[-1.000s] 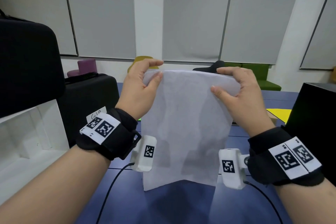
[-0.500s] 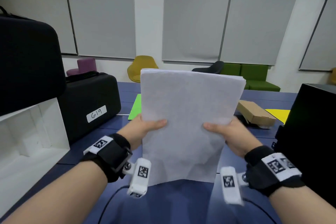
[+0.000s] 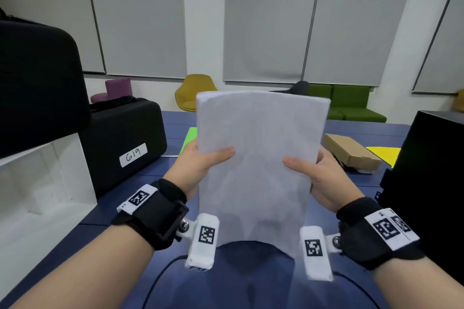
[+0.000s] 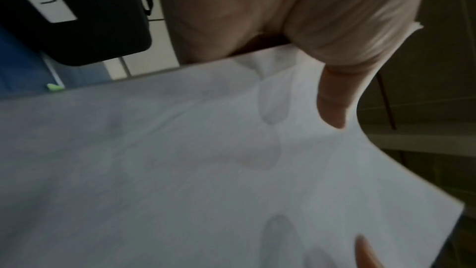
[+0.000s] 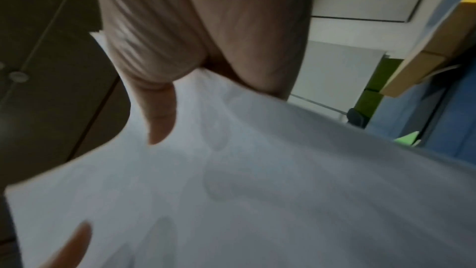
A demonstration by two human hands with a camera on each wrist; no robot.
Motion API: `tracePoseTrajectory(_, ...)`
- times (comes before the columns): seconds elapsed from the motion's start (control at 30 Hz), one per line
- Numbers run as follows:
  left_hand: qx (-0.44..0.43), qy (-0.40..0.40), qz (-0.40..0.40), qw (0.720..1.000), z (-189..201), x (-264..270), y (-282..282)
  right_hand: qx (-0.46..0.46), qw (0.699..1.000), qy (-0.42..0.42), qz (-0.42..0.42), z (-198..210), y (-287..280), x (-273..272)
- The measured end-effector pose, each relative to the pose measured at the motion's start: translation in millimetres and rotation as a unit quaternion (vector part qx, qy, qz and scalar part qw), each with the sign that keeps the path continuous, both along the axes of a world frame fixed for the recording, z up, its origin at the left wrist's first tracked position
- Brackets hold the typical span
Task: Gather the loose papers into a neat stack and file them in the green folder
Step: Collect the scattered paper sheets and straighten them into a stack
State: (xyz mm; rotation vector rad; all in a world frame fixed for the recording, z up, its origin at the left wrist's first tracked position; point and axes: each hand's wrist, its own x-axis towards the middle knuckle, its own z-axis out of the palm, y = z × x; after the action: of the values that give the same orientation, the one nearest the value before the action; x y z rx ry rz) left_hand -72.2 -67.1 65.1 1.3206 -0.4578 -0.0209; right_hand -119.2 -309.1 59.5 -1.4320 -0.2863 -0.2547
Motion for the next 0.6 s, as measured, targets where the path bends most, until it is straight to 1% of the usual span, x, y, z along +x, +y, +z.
tracePoseTrajectory(0.07, -0.005, 0.021, -0.016, 1.000, -11.8, 0.5, 0.7, -0.001, 0.999, 0.030, 0.010, -11.6, 2.3, 0.3)
tracePoseTrajectory(0.13, -0.012, 0.037, -0.010, 0.999, -19.6, 0.0, -2.8, -0.021, 0.998, 0.050, -0.015, -23.3, 6.7, 3.0)
tracePoseTrajectory(0.2, -0.024, 0.038, 0.004, 0.999, -19.2, -1.6, -5.9, -0.037, 0.997, 0.050, -0.040, -25.5, 10.0, 3.7)
tracePoseTrajectory(0.37, -0.024, 0.007, 0.001, 1.000, -8.3, -0.6, -2.2, -0.041, 0.998, 0.022, -0.039, -14.3, 4.1, -3.8)
tracePoseTrajectory(0.47, -0.018, 0.021, 0.011, 1.000, -20.6, 4.8, 0.3, -0.033, 0.998, 0.033, -0.051, -19.2, -0.3, -4.2)
tracePoseTrajectory(0.6, -0.014, 0.063, 0.024, 0.998, -44.6, 2.2, -9.1, -0.104, 0.993, 0.053, -0.033, -37.0, 2.0, -6.2)
